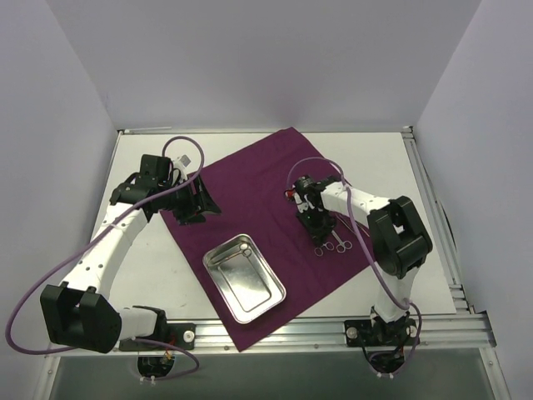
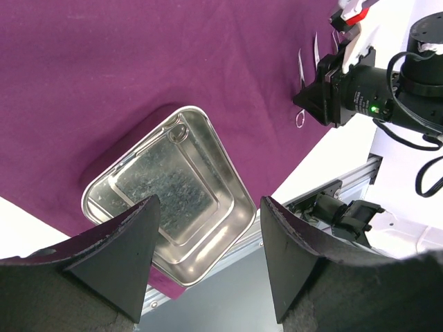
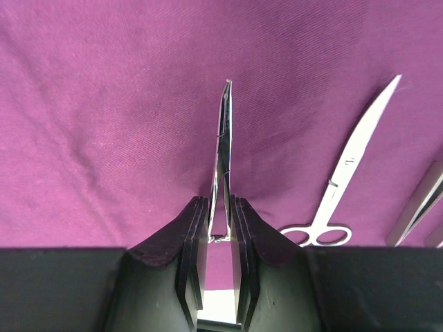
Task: Open and lay out the surgical kit
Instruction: Place the medical item in the surgical kit.
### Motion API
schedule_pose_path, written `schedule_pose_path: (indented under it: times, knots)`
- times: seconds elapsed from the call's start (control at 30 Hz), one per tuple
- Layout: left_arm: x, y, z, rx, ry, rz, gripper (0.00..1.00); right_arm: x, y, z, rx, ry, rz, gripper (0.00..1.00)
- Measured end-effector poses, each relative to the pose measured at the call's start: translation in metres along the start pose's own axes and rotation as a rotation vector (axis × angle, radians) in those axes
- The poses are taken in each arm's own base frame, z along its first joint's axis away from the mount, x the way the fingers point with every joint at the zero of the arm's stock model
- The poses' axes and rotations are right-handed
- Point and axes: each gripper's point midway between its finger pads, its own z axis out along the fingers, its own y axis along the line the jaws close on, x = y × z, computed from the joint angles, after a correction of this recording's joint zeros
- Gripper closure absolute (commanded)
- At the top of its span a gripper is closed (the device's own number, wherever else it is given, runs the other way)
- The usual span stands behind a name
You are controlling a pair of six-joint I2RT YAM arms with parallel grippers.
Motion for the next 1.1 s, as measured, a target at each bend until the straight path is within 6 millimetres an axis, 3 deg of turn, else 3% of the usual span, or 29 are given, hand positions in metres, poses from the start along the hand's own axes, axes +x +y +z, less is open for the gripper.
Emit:
schedule_pose_path:
  times: [0.33, 0.47, 0.63, 0.83, 0.93, 1.1]
  knots:
    - [-0.002, -0.001, 0.000, 0.014, -0.002, -0.003, 0.32, -0.019, 0.013, -0.023, 0.056, 0.024, -0.013, 1.00]
    - [-0.001, 0.001, 0.001, 0.016, 0.000, -0.008, 0.32, -0.038, 0.016, -0.031, 0.065, 0.005, -0.013, 1.00]
    - [0.000, 0.005, 0.002, 0.010, 0.002, -0.019, 0.32, -0.030, 0.015, -0.029, 0.064, 0.036, 0.014, 1.00]
    - [0.002, 0.011, 0.004, 0.005, 0.008, -0.032, 0.32, -0.005, 0.010, -0.010, 0.088, 0.040, 0.004, 1.00]
    - [0.003, 0.011, 0.005, 0.010, 0.010, -0.036, 0.32, -0.001, 0.007, -0.021, 0.092, -0.054, 0.008, 1.00]
    - [0.004, 0.010, 0.005, 0.021, 0.008, -0.045, 0.32, -0.016, 0.005, -0.049, 0.087, -0.248, 0.019, 1.00]
